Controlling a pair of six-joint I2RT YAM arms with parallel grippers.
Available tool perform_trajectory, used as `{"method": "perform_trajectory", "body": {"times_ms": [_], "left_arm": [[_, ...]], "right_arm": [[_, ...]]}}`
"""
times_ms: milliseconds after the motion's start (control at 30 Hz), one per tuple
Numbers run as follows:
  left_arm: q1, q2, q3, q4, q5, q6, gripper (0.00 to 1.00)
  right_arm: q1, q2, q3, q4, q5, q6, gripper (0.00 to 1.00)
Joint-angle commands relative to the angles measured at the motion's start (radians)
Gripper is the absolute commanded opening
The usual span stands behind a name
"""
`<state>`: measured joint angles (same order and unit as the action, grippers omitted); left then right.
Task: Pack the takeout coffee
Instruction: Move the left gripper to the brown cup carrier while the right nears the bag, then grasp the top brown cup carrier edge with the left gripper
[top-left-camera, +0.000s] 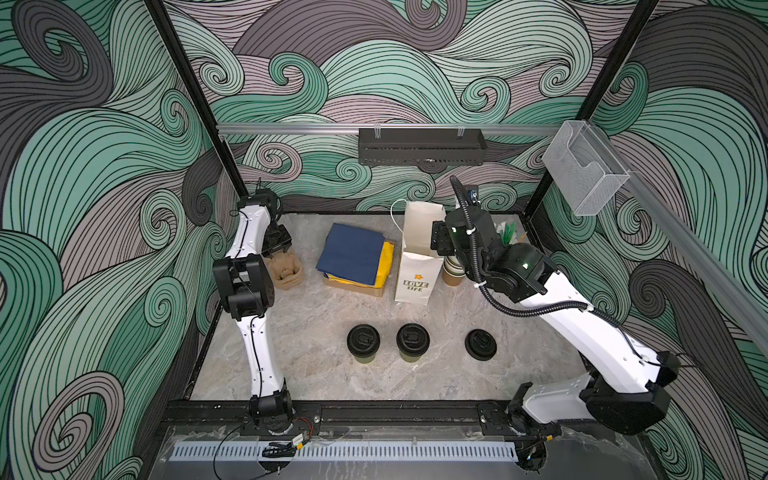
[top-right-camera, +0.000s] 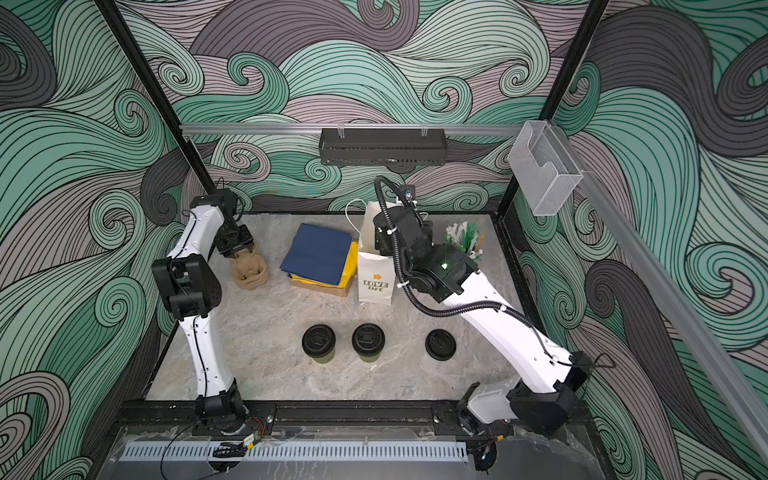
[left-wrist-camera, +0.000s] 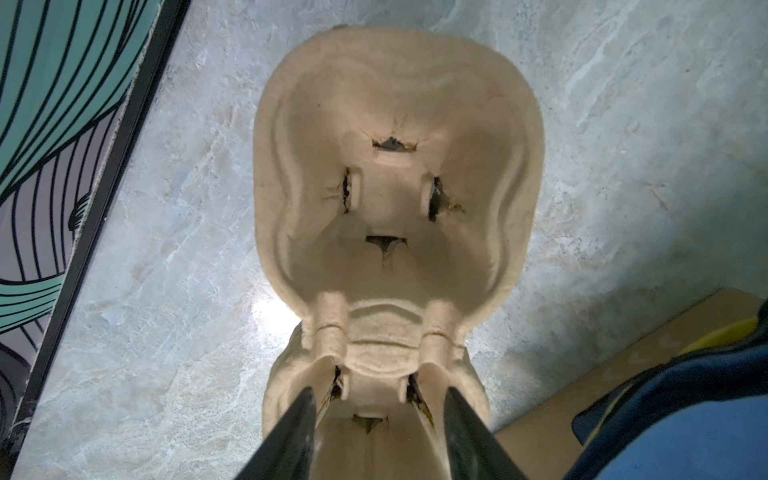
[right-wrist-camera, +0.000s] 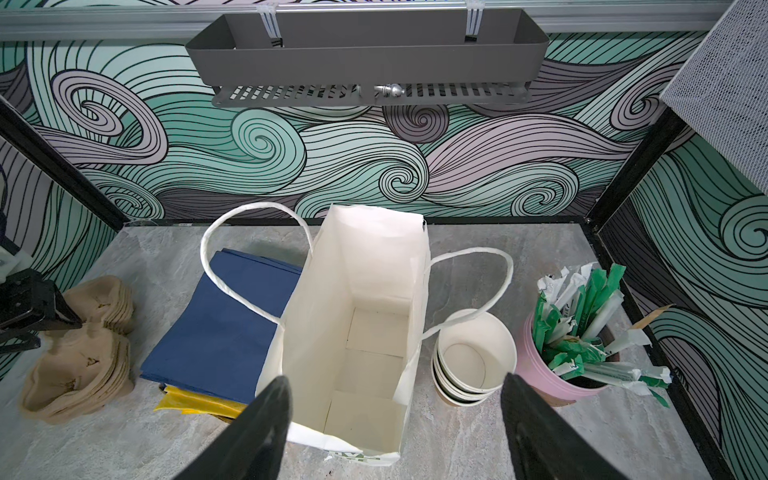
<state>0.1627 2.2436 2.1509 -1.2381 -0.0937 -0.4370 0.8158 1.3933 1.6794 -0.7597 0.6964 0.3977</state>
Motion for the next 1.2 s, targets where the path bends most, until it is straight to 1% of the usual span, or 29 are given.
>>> {"method": "perform_trajectory", "body": {"times_ms": [0, 267, 467, 667, 833, 1000, 1167], "left_arm": [[0.006, 0.031, 0.034, -0.013, 0.011, -0.016, 0.52], [0.006, 0.057, 0.054, -0.021, -0.018, -0.066, 0.5], [0.006, 0.086, 0.087, -0.047, -0.028, -0.057, 0.46], [0.006, 0.112, 0.134, -0.097, -0.048, -0.042, 0.45], [0.006, 0.112, 0.134, -0.107, -0.067, -0.028, 0.44], [0.006, 0.119, 0.136, -0.106, -0.047, -0.031, 0.43], [0.005, 0.126, 0.132, -0.095, -0.002, -0.013, 0.44]], "right_arm": [[-0.007, -0.02, -0.011, 0.001, 0.003, 0.007, 0.8], [-0.013, -0.023, -0.017, -0.002, 0.017, 0.024, 0.8], [-0.014, -0.034, -0.03, 0.003, 0.034, 0.029, 0.8], [-0.017, -0.036, -0.036, 0.017, 0.034, 0.026, 0.8], [-0.018, -0.036, -0.045, 0.029, 0.031, 0.03, 0.8], [-0.018, -0.032, -0.043, 0.031, 0.028, 0.027, 0.8], [-0.021, -0.028, -0.044, 0.034, 0.02, 0.026, 0.8]]}}
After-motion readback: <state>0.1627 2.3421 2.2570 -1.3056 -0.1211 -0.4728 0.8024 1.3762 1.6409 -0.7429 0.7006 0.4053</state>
